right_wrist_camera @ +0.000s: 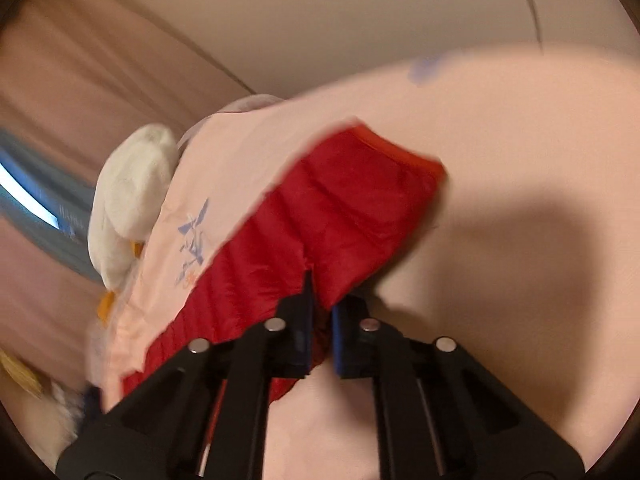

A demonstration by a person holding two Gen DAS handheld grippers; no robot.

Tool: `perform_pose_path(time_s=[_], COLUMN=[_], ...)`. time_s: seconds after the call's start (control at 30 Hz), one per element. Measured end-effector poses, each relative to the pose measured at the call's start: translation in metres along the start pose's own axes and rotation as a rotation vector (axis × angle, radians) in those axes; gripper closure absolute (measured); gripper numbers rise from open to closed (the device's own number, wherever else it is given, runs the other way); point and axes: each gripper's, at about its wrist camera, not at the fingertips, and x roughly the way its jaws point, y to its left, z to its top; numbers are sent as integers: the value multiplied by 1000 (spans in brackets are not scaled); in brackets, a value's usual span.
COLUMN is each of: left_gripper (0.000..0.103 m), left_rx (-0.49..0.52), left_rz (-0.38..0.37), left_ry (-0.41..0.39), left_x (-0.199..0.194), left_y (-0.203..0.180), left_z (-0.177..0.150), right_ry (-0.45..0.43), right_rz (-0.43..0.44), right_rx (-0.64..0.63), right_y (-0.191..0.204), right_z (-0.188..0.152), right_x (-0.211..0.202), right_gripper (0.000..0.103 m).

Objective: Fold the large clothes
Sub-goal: 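Grasp the other sleeve cuff with the right tool and fold it across the body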

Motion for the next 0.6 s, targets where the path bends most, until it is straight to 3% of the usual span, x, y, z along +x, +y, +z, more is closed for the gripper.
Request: perform_pose_path(time_s=[0.2,0.33,0.47,0.53,0.57,0.6], left_gripper=[3,3,3,3,3,3], left_rx=[47,44,11,0,-25,-43], left_rz=[-103,-210,-328,-389,-423,-456], left_ry=[10,20,39,57,73,90], left_x=[14,23,39,49,58,66], left_y=[-38,-60,-79,-87,-89,-91], left_z=[12,21,32,36,38,38], right_ry=[-92,-81,-17,25,46,88], right_rz=[221,381,483,510,517,528], right_rx=[-359,-594,-783,-891,-922,-956], right_y=[122,209,265,287,292,297], right_z=[-21,-72,-140,-184,-200,-217], right_x=[-65,-97,-109,-107,-105,-102], right_gripper=[97,97,92,87,79,63])
